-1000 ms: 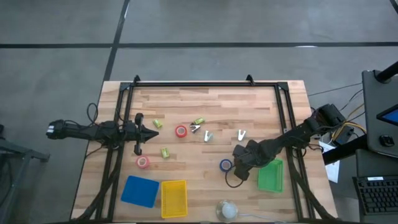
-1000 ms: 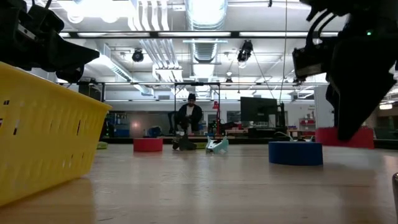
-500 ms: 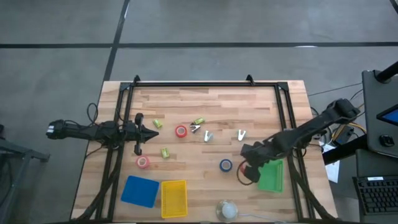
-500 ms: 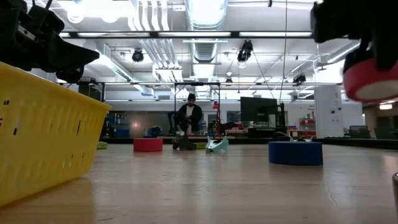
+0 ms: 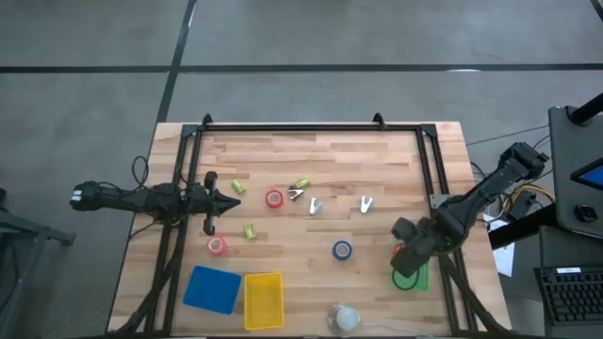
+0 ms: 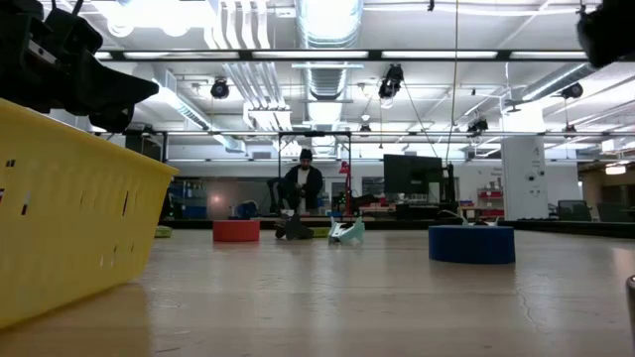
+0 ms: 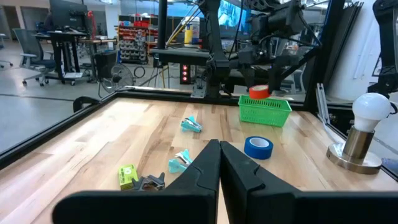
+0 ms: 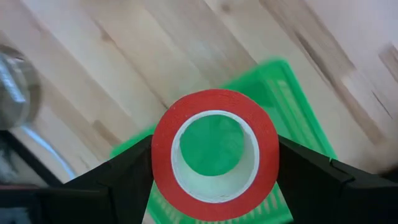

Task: Pick and place Stapler, Stapler remover, tape
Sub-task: Put the bottom orange tape into the green basket, then put the blue tape into the green basket

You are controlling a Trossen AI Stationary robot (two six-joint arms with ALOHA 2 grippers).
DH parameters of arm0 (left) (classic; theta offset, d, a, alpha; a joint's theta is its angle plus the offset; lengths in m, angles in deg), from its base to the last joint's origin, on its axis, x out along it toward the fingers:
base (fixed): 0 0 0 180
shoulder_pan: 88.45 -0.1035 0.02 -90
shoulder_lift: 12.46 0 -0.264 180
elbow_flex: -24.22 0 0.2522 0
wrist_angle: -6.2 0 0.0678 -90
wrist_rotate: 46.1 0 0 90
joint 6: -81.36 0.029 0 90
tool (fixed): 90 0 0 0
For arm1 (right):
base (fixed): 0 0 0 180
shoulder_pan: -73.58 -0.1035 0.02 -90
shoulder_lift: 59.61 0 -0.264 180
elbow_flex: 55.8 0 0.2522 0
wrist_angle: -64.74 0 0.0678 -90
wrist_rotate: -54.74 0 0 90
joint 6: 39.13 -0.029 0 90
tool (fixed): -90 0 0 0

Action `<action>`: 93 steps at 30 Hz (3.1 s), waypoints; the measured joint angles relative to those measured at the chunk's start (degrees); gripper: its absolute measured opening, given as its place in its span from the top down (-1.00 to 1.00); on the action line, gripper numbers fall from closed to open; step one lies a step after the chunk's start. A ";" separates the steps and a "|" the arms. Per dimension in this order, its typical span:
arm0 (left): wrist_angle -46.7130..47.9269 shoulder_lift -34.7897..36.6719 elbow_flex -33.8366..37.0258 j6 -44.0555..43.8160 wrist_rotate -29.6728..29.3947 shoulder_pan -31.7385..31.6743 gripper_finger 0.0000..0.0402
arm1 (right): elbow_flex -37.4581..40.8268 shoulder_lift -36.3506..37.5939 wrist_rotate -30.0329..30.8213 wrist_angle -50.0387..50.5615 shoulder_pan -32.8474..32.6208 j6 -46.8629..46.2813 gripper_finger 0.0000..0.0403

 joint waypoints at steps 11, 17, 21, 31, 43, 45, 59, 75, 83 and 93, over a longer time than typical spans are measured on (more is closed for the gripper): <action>0.34 0.00 0.00 0.00 -0.02 0.00 0.94 | 0.55 -4.17 1.46 2.57 -2.59 -7.12 -0.43; 0.34 0.00 0.00 0.00 0.00 0.00 0.94 | 0.57 -9.77 -1.31 2.04 -2.63 -8.07 -0.43; 0.32 0.00 0.00 0.00 -0.02 0.00 0.94 | 0.57 -12.58 -2.00 1.14 -2.63 -7.55 -0.43; 0.29 0.00 0.00 -0.02 -0.02 0.00 0.94 | 0.63 -15.52 -0.71 1.08 -2.63 -6.33 -0.43; 0.27 0.02 0.00 0.00 -0.01 0.00 0.94 | 0.68 -17.80 -0.07 1.64 -2.63 -5.27 -0.61; 0.38 0.02 0.00 0.00 -0.02 0.00 0.94 | 0.68 -17.42 -0.06 1.81 -2.61 -5.24 -0.69; 0.62 0.01 0.00 0.00 -0.01 0.00 0.94 | -4.09 -16.04 1.25 5.91 -2.58 -1.81 -0.83; 0.65 0.02 0.00 0.00 0.00 0.00 0.94 | -12.31 -16.04 21.86 -7.82 3.19 23.38 -0.83; 0.65 0.02 0.00 0.00 0.00 0.00 0.94 | -8.63 -16.18 23.34 -21.69 9.38 31.72 -0.83; 0.67 -0.04 0.00 0.00 -0.02 0.00 0.94 | -6.25 -21.10 20.27 -29.21 14.33 35.74 -0.83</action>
